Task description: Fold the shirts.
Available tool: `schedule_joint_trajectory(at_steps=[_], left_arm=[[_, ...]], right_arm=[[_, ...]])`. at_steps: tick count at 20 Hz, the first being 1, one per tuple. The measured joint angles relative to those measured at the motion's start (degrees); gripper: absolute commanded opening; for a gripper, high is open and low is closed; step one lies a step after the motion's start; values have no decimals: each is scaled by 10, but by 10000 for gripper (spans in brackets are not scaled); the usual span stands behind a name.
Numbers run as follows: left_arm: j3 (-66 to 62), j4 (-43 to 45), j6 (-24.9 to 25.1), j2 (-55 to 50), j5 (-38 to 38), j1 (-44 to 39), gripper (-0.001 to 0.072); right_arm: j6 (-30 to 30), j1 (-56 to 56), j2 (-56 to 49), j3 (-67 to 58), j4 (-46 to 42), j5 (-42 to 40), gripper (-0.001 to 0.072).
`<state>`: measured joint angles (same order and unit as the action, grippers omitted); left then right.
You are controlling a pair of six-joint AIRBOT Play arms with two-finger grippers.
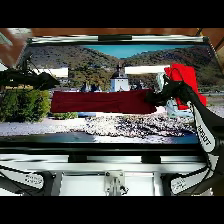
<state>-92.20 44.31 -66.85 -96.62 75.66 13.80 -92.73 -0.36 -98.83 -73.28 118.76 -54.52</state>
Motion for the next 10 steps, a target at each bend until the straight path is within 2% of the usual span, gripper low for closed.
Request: schedule_joint_trajectory(at_steps=[1, 3, 4, 7, 8, 9, 10], left_arm=[[0, -2, 1, 1, 0, -4, 510], [0, -9, 2, 3, 0, -13, 510], [0, -10, 2, 3, 0, -17, 487], [0, -21, 3, 4, -1, -30, 169], [0, -25, 3, 4, 0, -39, 90], [0, -29, 3, 4, 2, -50, 35], [2, -31, 4, 4, 5, -64, 34]], right_arm=[[1, 3, -2, 0, 0, -5, 56], [4, 6, -1, 0, -1, -11, 62], [4, 6, 1, 0, -1, -16, 62], [-11, 7, 33, 0, -1, -23, 62], [-15, 7, 50, 0, -1, -24, 62], [-17, 7, 71, 0, 0, -26, 62], [-19, 7, 93, 0, 0, -31, 62]])
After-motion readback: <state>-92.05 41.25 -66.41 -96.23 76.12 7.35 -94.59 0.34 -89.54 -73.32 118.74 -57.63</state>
